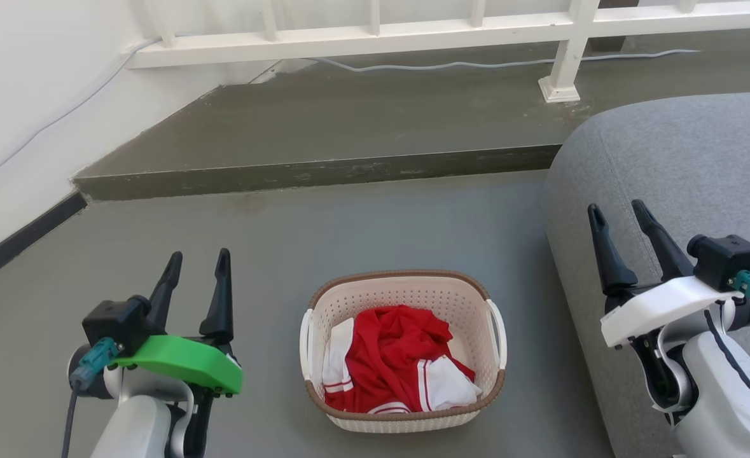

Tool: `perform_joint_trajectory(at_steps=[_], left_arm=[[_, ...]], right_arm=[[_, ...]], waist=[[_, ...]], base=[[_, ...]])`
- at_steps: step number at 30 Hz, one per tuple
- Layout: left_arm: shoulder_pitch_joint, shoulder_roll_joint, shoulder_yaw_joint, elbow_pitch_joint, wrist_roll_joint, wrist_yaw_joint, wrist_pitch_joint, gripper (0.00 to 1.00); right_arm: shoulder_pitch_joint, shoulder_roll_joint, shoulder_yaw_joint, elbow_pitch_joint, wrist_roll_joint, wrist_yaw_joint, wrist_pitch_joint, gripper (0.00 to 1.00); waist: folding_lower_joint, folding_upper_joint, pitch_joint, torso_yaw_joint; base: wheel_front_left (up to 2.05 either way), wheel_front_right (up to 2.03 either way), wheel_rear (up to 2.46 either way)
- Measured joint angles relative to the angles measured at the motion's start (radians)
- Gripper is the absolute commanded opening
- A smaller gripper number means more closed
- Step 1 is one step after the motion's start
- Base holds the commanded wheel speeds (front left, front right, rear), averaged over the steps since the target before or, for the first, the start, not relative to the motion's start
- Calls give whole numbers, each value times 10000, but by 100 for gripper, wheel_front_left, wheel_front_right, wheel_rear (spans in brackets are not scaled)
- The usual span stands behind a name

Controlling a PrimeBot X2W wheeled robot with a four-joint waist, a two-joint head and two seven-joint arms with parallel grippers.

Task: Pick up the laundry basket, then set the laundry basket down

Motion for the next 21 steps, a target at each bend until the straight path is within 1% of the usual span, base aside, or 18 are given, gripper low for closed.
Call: perform_joint_trajectory(at_steps=[4, 11, 13, 18, 21], left_arm=[[164, -142, 50, -169, 173, 0, 0, 100], [417, -196, 226, -403, 341, -6, 0, 100], [483, -205, 276, -414, 405, -15, 0, 100], [532, -259, 341, -489, 535, -96, 0, 100], [615, -290, 364, -531, 671, -105, 0, 100]], right_arm=[[190, 82, -81, -104, -96, 10, -2, 100], [293, 130, -253, -226, -286, 31, -2, 100], [351, 155, -286, -253, -376, 111, 0, 100], [483, 257, -397, -288, -454, 127, 0, 100], [489, 297, -437, -305, -512, 205, 0, 100]], waist=[[0, 0, 26, 19], [0, 0, 73, 22], [0, 0, 83, 19], [0, 0, 99, 11], [0, 0, 101, 8]], base=[[0, 0, 0], [0, 0, 0], [0, 0, 0], [0, 0, 0], [0, 0, 0]])
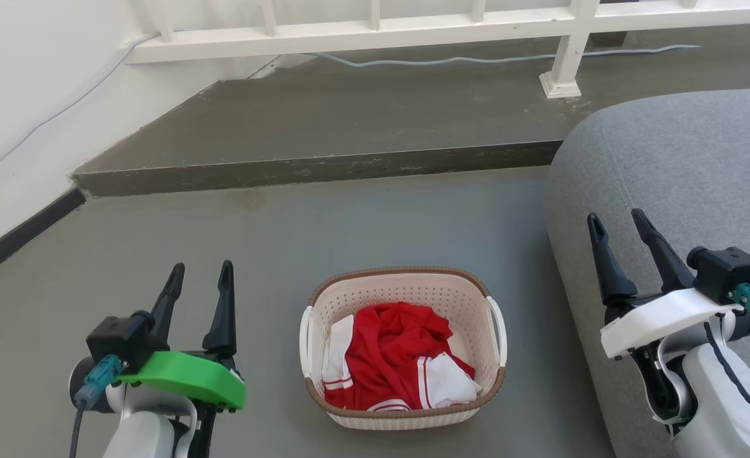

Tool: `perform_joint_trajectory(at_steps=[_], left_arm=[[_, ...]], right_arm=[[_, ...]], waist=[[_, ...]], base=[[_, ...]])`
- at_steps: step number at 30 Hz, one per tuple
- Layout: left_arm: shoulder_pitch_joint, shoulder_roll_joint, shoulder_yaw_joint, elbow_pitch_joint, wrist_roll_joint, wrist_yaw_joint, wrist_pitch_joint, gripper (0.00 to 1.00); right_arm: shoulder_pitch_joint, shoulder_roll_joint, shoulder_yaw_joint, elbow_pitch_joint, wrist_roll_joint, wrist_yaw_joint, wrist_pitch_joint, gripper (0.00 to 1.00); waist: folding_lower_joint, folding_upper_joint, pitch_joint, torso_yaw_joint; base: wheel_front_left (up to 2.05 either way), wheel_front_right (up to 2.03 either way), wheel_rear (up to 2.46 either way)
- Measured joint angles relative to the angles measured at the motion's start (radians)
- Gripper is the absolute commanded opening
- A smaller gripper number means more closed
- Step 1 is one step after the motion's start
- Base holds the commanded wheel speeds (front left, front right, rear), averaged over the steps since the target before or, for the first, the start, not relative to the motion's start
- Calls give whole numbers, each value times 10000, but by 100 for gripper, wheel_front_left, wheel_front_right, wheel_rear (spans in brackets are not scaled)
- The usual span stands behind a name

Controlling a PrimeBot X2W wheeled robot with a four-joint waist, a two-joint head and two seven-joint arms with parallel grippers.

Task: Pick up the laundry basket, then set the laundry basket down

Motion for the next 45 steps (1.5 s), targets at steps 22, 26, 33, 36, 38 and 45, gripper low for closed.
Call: perform_joint_trajectory(at_steps=[22, 26, 33, 36, 38, 45], left_arm=[[593, -226, 71, 541, 174, -178, 46, 0], [667, -230, 111, 587, -61, -178, 138, 0], [665, -234, 343, 593, -947, -180, 407, 0], [665, -236, 393, 594, -1425, -186, 506, 0], [665, -238, 462, 594, -1687, -188, 585, 0], [664, -242, 677, 593, -2466, -261, 844, 0]], right_arm=[[664, 447, -130, 485, -190, 167, 35, 0], [772, 489, -219, 525, 54, 169, 61, 0], [769, 566, -508, 531, 913, 173, 341, 0], [769, 644, -585, 531, 1423, 176, 460, 0], [769, 688, -646, 531, 1634, 203, 548, 0], [768, 754, -930, 527, 2441, 265, 828, 0]], waist=[[0, 0, -52, -26], [0, 0, -62, -23], [0, 0, -78, -14], [0, 0, -85, -10], [0, 0, -89, -7], [0, 0, -105, 3]], base=[[0, 0, 0], [0, 0, 0], [0, 0, 0], [0, 0, 0], [0, 0, 0], [0, 0, 0]])
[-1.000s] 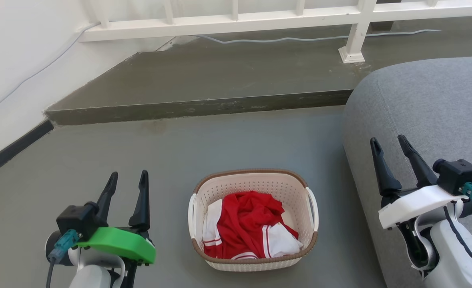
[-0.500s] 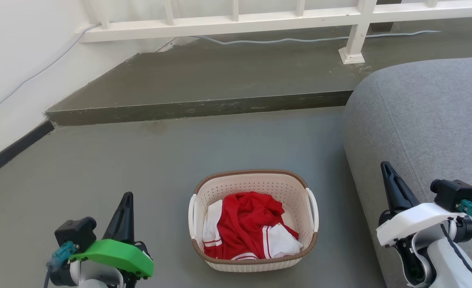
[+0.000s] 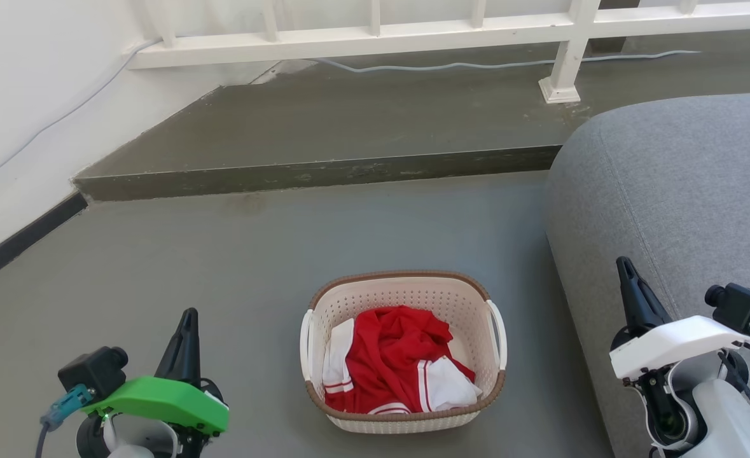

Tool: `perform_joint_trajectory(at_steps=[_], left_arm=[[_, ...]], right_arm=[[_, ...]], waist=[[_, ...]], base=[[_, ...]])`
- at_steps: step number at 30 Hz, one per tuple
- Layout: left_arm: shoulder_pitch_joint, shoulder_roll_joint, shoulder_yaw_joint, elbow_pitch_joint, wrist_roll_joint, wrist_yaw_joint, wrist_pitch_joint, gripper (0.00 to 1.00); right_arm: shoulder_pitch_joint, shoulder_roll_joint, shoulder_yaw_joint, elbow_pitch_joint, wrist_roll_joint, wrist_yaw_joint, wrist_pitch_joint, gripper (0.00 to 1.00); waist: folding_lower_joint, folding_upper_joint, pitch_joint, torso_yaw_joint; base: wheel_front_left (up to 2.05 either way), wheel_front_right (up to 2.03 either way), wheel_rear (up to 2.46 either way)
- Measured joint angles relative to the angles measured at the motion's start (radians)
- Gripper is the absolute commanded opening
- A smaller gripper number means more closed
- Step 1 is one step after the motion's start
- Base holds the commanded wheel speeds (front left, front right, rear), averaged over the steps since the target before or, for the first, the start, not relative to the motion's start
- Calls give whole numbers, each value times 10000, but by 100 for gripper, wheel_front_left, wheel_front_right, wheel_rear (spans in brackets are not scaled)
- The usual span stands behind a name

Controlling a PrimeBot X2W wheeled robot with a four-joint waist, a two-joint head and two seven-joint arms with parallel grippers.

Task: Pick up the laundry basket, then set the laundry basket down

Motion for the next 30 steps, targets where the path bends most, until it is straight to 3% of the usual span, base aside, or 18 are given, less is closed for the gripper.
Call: perform_joint_trajectory(at_steps=[30], left_arm=[[-8, -15, 924, -17, -3432, -130, 1070, 0]], right_arm=[[-2, 431, -1149, -50, 3476, 213, 1081, 0]], waist=[[0, 0, -63, 37]], base=[[0, 0, 0]])
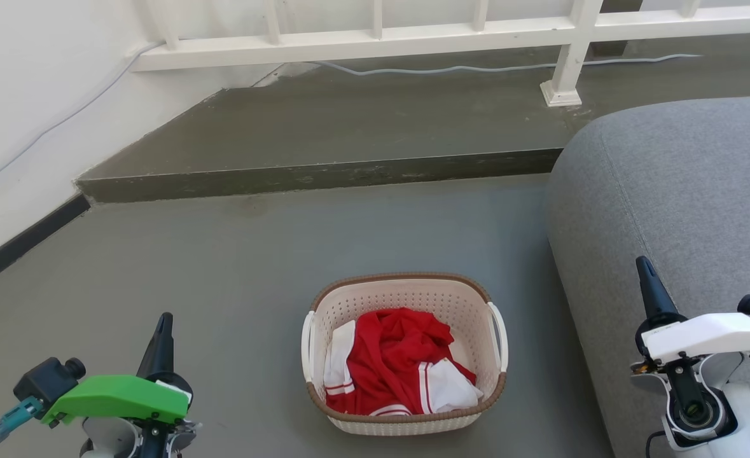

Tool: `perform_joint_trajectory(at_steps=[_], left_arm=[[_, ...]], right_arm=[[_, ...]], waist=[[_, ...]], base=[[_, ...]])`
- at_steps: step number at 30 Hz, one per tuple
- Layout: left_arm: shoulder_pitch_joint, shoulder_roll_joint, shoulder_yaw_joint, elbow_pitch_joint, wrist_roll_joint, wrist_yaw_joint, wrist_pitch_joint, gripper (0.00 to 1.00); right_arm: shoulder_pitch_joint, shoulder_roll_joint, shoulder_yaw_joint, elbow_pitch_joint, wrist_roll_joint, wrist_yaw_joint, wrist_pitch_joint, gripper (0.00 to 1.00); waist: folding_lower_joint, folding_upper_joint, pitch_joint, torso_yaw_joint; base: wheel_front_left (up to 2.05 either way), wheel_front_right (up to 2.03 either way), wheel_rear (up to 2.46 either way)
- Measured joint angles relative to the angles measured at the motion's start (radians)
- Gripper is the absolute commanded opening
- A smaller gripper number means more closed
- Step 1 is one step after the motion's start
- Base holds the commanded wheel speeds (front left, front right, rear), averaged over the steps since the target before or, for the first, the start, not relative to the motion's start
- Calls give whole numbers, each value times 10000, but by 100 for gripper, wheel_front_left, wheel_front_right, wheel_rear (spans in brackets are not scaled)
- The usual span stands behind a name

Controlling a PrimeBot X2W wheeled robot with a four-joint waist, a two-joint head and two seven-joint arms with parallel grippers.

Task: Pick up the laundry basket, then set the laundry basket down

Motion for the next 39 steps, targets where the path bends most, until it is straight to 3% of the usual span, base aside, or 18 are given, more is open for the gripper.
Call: perform_joint_trajectory(at_steps=[39], left_arm=[[-11, -21, 1135, -96, -4577, -224, 1333, 0]], right_arm=[[0, 539, -1446, -146, 4594, 293, 1321, 0]], waist=[[0, 0, -80, 48]], base=[[0, 0, 0]])
